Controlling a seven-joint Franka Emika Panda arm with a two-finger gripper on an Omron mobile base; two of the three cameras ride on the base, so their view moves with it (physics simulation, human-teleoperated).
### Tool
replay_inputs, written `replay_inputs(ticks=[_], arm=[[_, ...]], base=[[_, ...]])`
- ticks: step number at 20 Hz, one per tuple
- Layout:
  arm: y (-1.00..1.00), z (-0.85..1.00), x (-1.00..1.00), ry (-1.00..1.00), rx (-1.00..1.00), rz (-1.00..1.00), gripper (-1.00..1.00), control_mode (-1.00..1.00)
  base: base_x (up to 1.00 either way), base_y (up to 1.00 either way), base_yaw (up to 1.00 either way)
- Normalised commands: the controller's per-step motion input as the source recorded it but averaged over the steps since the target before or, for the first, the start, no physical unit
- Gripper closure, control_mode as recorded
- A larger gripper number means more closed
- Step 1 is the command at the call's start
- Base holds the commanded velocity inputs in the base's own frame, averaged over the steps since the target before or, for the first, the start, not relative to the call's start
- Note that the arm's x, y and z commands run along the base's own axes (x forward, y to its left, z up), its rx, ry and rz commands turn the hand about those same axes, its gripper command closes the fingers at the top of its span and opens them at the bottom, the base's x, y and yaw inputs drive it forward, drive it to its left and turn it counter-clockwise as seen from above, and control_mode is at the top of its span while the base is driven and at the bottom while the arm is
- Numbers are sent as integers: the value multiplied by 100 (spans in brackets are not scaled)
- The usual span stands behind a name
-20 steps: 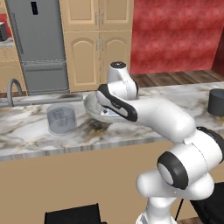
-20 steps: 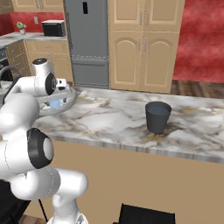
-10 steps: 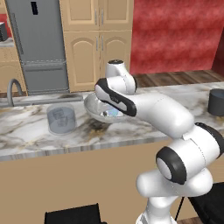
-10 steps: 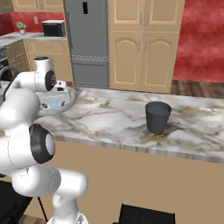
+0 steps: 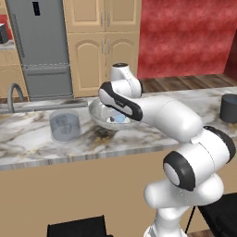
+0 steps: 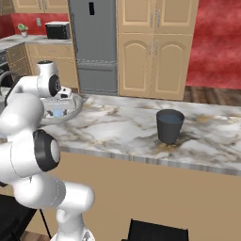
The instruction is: There are four ice cubes in the ice bowl. Place two ice cubes in each glass of water.
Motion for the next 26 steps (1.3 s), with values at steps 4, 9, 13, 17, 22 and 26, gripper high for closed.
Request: replay_inputs(ticks=[4, 9, 13, 17, 22, 26], arm=[[0, -10, -3, -15, 3, -3, 100, -100], [0, 14, -31, -30, 9, -8, 100, -100], [-14, 61, -38, -36, 16, -16, 100, -100], [-9, 99, -1, -9, 15, -28, 100, -100], [-44, 99, -6, 26, 5, -43, 100, -100], [-73, 84, -18, 37, 0, -56, 100, -100]], base=[[0, 0, 0], [0, 0, 0], [0, 0, 0], [0, 0, 0], [0, 0, 0], [0, 0, 0]])
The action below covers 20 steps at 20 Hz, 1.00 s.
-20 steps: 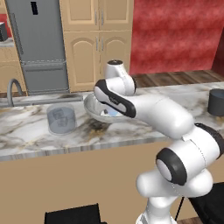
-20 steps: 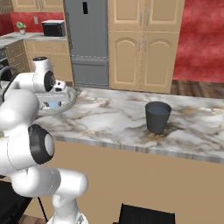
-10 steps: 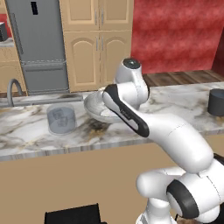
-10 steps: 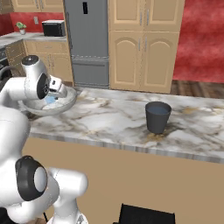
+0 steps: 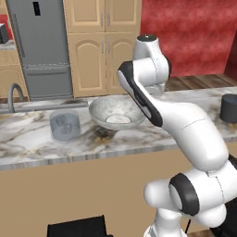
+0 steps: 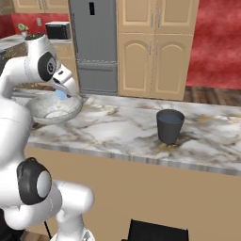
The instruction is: There are four ice cubes in the ice bowl. Place two ice cubes in each glass of water.
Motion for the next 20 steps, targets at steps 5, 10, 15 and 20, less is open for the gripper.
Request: replay_inputs(ticks=[5, 10, 15, 20], arm=[[-79, 52, -33, 13, 3, -56, 100, -100], [-94, 5, -60, -9, 5, -40, 100, -100], [-100, -54, -95, -26, 0, -24, 100, -100], [-91, -18, -38, -18, 1, -21, 100, -100]], base=[[0, 0, 0], [0, 0, 0], [0, 0, 0], [0, 0, 0]])
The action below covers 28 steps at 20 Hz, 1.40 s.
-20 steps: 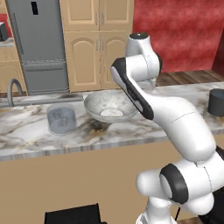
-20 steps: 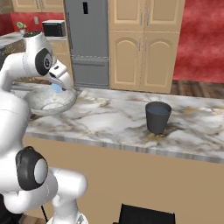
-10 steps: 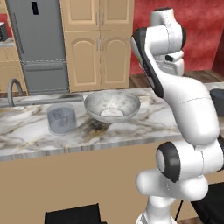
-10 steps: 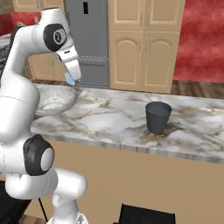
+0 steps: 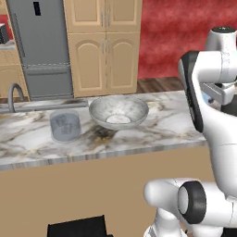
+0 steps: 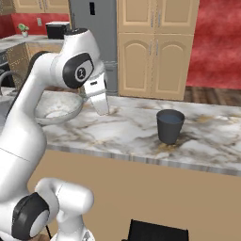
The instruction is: There are four ice cubes in the ice bowl. Place two ice cubes in each glass of water.
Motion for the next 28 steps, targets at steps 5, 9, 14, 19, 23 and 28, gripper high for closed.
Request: replay_inputs(ticks=[5, 9, 14, 19, 23, 28], arm=[[-72, 0, 22, -3, 0, -28, 100, -100], [-80, 0, 40, 1, 0, -29, 100, -100], [-87, 0, 37, 8, 0, -24, 100, -100], [-82, 1, 7, 5, 4, -14, 100, -100], [-69, 5, 0, 4, 8, -6, 100, -100], [-33, 9, 9, 5, 9, 0, 100, -100]], base=[[0, 0, 0], [0, 0, 0], [0, 0, 0], [0, 0, 0], [0, 0, 0], [0, 0, 0]])
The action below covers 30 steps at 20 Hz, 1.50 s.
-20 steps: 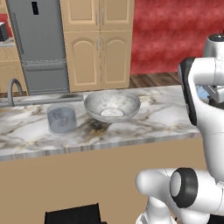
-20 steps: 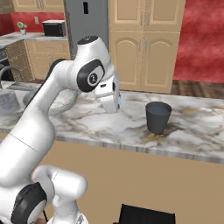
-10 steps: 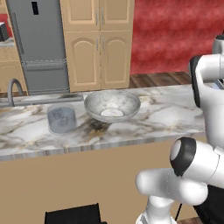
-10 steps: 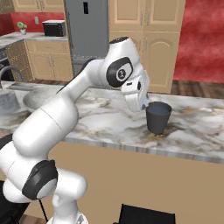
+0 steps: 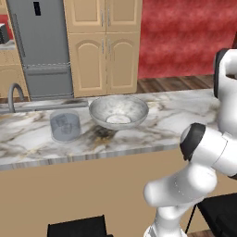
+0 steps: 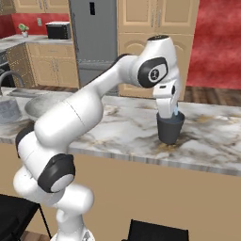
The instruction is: There are four ice cubes in the ice bowl. Place two ice cubes in each glass of water.
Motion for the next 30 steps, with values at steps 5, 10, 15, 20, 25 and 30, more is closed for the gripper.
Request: replay_inputs(ticks=[5, 10, 15, 20, 25, 30], arm=[[-4, 1, 3, 5, 4, 0, 100, -100], [0, -10, 7, 2, 0, 0, 100, -100], [0, -22, 1, 0, 0, 0, 100, -100], [0, -17, 1, 0, 0, 0, 100, -100], [3, 0, 1, -2, 0, 0, 100, -100], [3, -1, 22, 0, 0, 0, 100, -100]], base=[[0, 0, 0], [0, 0, 0], [0, 0, 0], [0, 0, 0], [0, 0, 0], [0, 0, 0]])
